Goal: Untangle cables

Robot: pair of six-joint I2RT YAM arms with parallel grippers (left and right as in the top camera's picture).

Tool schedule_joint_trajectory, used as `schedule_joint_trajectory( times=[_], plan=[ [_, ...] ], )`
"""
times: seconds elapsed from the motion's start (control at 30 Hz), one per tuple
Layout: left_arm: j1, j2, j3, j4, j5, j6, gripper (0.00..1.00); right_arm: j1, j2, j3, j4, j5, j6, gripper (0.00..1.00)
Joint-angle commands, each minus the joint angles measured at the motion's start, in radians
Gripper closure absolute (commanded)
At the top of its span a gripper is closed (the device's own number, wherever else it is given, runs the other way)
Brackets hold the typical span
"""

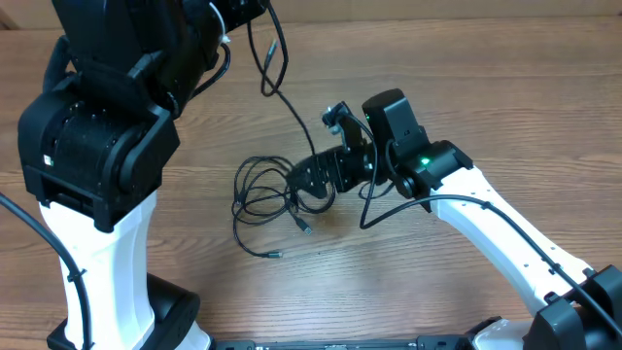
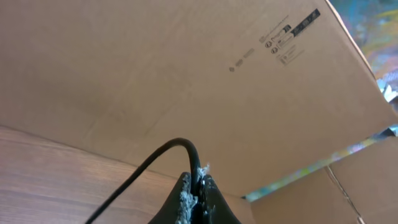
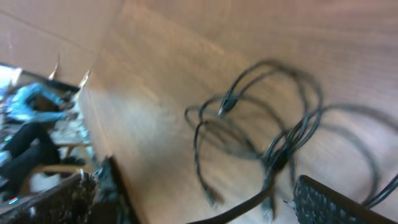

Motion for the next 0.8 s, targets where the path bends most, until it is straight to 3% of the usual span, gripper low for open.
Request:
schedule_joint_trajectory(
  times=[0.0,0.17,0.33,0.5,0.63,0.77],
  plan=[
    [-0.005,-0.014,0.010,-0.010,0.030,-0.046,0.96,0.007,0.011,0.002,0.037,0.167,-0.010,0.00],
    [-0.007,-0.014,0.010,-0.018,0.029,-0.056,0.96,0.007,0.016,0.000,0.036,0.235,-0.007,0.02],
    [-0.006,-0.014,0.010,-0.018,0.018,-0.055,0.96,0.035,0.016,0.000,0.036,0.208,-0.008,0.42],
    [-0.006,-0.012,0.010,-0.052,-0.011,-0.055,0.96,0.077,0.016,0.000,0.035,0.207,-0.006,0.96],
    [-0.006,-0.009,0.010,-0.134,-0.146,-0.051,0.96,0.085,0.016,0.000,0.028,0.169,0.089,0.96],
    [-0.005,0.008,0.010,-0.264,-0.350,-0.051,0.96,0.063,0.006,0.010,0.026,-0.024,0.175,0.96]
  ],
)
